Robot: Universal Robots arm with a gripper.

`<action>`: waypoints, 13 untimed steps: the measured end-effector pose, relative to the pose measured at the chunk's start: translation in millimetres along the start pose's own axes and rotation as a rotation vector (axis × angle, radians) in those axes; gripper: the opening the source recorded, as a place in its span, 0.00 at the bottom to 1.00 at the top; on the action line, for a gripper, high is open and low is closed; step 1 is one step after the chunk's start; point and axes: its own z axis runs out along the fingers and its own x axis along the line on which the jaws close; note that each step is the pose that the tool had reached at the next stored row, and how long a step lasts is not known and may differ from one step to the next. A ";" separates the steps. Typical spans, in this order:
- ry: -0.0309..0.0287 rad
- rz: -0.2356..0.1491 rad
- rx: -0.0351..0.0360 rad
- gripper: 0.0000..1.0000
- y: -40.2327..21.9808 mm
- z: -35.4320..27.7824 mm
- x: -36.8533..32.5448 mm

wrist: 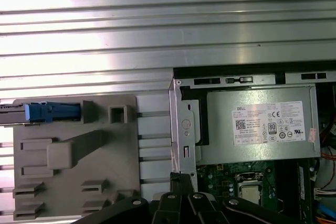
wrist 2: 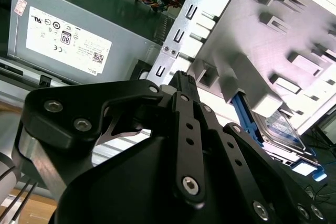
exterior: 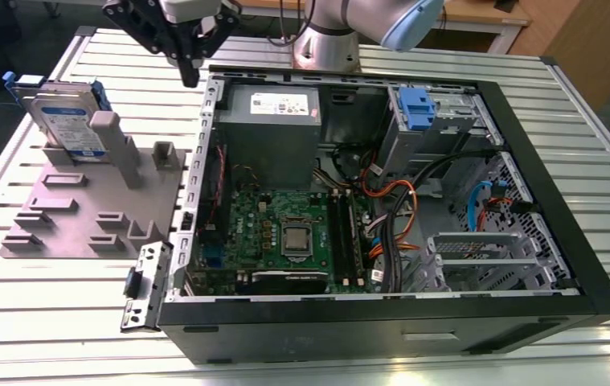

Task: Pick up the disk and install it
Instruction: 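Reach for the disk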

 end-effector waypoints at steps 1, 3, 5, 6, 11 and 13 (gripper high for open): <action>0.0000 0.000 0.0000 0.11 0.0 0.0 0.6; 0.0000 0.000 0.0000 0.11 -0.1 0.1 0.9; 0.0000 0.000 0.0001 0.11 -0.1 0.1 1.2; 0.0000 0.000 0.0000 0.11 -0.3 0.3 3.8; -0.0001 0.000 0.0000 0.11 -0.4 0.6 5.3; 0.0000 0.000 0.0000 0.11 -0.5 0.5 6.1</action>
